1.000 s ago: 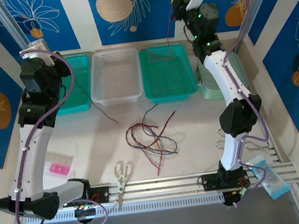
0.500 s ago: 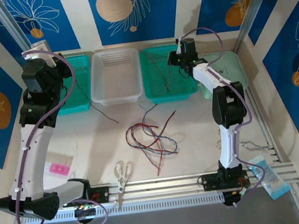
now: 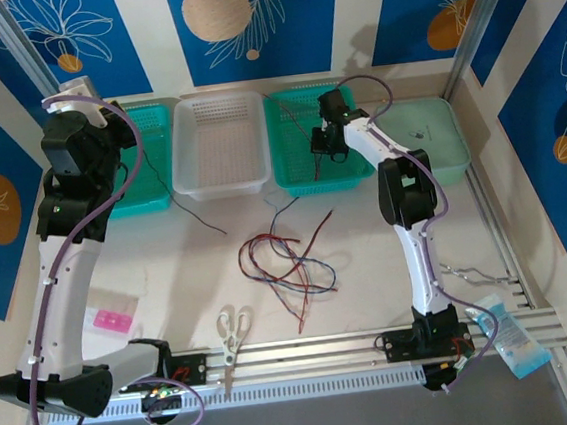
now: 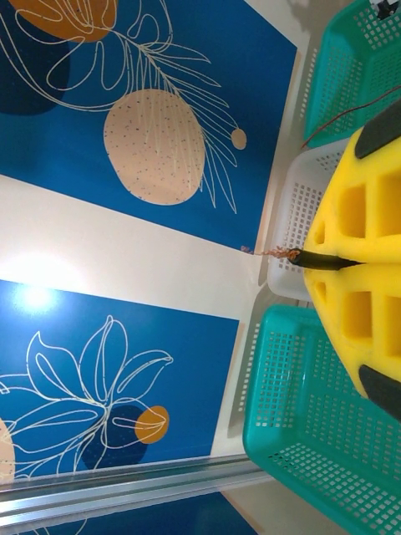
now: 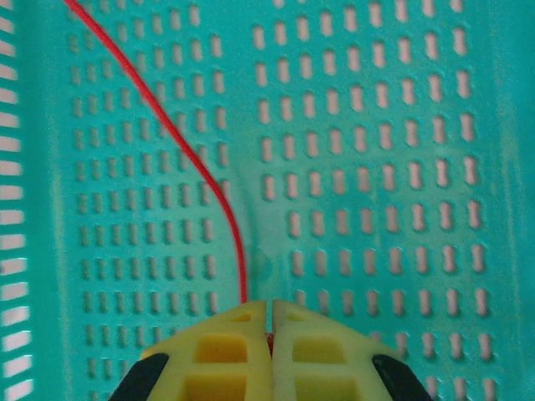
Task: Untangle the cables
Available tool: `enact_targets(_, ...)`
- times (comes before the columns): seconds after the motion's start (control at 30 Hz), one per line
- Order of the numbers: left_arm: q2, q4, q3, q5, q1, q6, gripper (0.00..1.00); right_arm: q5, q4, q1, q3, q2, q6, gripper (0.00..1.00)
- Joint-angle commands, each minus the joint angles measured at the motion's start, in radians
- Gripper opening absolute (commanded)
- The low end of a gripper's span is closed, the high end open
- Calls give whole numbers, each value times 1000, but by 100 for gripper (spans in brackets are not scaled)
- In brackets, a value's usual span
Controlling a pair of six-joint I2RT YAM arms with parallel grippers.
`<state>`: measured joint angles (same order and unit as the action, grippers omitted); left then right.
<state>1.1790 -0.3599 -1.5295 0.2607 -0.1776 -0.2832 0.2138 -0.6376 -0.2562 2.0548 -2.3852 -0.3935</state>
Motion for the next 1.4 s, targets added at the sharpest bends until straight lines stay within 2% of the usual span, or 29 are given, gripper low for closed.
enact_targets(0.0,-22,3,-20,-14,14,-8,0,102,-116,-1,25,-3,2,0)
enact_targets(0.07,-23,-1,-20,-14,14,-6,0,205,-93,-15,-30,48,10,0)
enact_targets(0.23,-21,5,-9,-16,14,-6,0,338,10,-50,-197,228,43,0)
enact_targets(0.47,-13,10,-9,-24,14,-13,0,401,86,-55,-379,431,82,0)
enact_targets(0.9,-9,14,-3,-37,14,-24,0,613,295,-65,-716,790,83,0)
enact_targets(1.17,-7,17,6,-48,13,-36,0,761,423,-57,-832,912,82,0)
enact_targets(1.23,-6,21,9,-49,14,-39,0,741,454,-47,-845,927,95,0)
enact_targets(1.37,-1,24,6,-55,15,-42,0,520,406,-25,-789,866,71,0)
